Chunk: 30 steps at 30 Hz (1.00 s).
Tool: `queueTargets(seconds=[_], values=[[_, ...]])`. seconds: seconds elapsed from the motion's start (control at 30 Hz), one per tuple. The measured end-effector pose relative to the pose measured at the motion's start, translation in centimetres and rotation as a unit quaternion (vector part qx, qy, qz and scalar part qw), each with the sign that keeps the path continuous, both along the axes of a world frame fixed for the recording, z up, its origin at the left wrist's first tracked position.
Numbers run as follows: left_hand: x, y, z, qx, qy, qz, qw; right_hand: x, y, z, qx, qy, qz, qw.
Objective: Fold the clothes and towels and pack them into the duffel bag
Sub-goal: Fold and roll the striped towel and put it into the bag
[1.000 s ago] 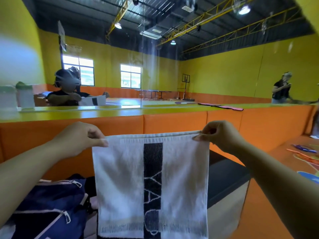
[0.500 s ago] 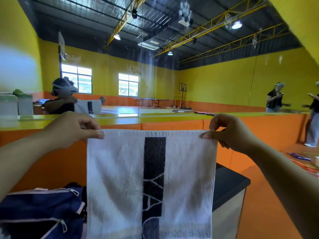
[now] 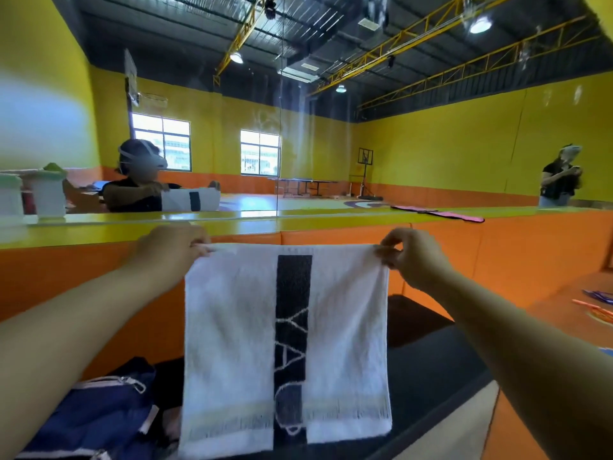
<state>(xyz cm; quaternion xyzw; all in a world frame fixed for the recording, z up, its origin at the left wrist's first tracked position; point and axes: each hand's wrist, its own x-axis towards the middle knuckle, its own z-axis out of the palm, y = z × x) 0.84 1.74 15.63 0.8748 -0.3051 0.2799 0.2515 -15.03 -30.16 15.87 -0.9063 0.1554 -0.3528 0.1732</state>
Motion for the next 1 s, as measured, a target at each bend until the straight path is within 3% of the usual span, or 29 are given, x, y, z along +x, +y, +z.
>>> queueTargets(seconds=[0.1, 0.2, 0.33, 0.43, 0.53, 0.63, 0.8, 0.9, 1.0], values=[[0.4, -0.3, 1.4, -0.091, -0.092, -0.028, 0.991, 1.7, -1.1, 1.2, 0.023, -0.163, 0.010, 0.986], [-0.2, -0.2, 0.2, -0.112, -0.124, -0.050, 0.985, 1.6, -2.0, 0.2, 0.011, -0.218, 0.047, 0.975], [-0.4, 0.7, -7.0, -0.039, -0.067, -0.108, 0.991, 0.0, -2.8, -5.7, 0.009, -0.105, 0.059, 0.993], [-1.9, 1.5, -13.9, 0.019, 0.057, -0.105, 0.993, -1.9, -2.6, -11.9, 0.030, 0.012, 0.063, 0.997], [-3.8, 2.3, -19.5, 0.045, 0.172, -0.099, 0.979, -3.5, -2.0, -17.7, 0.054, 0.136, 0.064, 0.987], [-5.4, 3.1, -22.6, 0.063, 0.223, -0.111, 0.967, -5.0, -1.2, -21.6, 0.050, 0.228, 0.054, 0.971], [-6.9, 4.4, -23.8, 0.057, 0.260, -0.107, 0.958, -7.6, -0.2, -23.1, 0.124, 0.214, 0.061, 0.967], [-7.7, 5.1, -23.4, -0.014, 0.355, -0.143, 0.924, -9.0, 0.2, -23.2, 0.200, 0.202, 0.086, 0.955], [-7.9, 5.6, -23.3, -0.057, 0.399, -0.172, 0.899, -9.9, 0.5, -23.3, 0.207, 0.210, 0.106, 0.949]])
